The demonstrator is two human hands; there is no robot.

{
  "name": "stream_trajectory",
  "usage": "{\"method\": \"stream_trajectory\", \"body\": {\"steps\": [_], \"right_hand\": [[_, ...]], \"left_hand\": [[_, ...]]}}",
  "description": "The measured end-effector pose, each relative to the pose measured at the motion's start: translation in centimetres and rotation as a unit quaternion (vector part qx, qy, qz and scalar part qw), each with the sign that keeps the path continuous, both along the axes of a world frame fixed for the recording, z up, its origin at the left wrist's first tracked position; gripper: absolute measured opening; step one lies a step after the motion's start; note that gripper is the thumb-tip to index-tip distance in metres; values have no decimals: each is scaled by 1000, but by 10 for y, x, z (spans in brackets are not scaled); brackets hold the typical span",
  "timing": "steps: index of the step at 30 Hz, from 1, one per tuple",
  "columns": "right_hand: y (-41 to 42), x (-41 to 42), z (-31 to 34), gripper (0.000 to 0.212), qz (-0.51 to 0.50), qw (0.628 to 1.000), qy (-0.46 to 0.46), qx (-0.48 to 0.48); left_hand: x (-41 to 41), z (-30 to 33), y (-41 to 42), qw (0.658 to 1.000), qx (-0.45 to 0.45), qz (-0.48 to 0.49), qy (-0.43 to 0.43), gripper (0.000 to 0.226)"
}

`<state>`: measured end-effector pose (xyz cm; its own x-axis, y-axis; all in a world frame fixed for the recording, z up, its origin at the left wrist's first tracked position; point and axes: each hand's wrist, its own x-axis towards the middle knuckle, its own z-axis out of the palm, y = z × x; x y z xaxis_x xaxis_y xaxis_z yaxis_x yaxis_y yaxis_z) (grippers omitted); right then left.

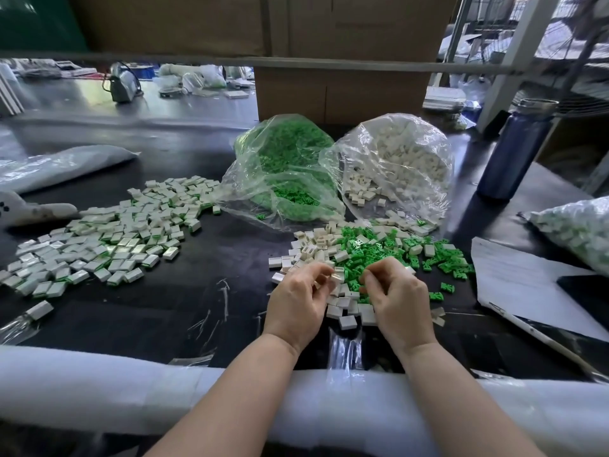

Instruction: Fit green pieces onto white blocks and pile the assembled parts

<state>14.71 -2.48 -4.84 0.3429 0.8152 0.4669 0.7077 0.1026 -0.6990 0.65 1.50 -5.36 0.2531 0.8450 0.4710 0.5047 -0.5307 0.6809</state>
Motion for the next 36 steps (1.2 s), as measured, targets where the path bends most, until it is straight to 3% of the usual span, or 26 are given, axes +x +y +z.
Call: {"method": "stream_trajectory", "body": {"steps": [4, 11, 19, 23, 31, 36], "right_hand": [[1, 1, -1, 6, 19, 1000, 21, 13], [0, 1, -1, 27, 41, 996, 75, 10], [2, 1, -3, 21, 56, 994, 92, 17], [2, 1, -4, 26, 53, 993, 99, 19], [2, 2, -5, 21, 32, 995, 86, 35], [2, 3, -6, 20, 21, 996, 80, 26]], "left_hand": [[0, 2, -2, 1000, 0, -9, -2, 14], [-1, 1, 0, 999, -32, -31, -30, 26], [-2, 0, 0, 998, -42, -37, -41, 25], [-3, 2, -2, 995, -69, -42, -54, 13], [-3, 6, -8, 986, -100, -111, -74, 28], [-1, 2, -7, 990, -79, -107, -54, 21]]}}
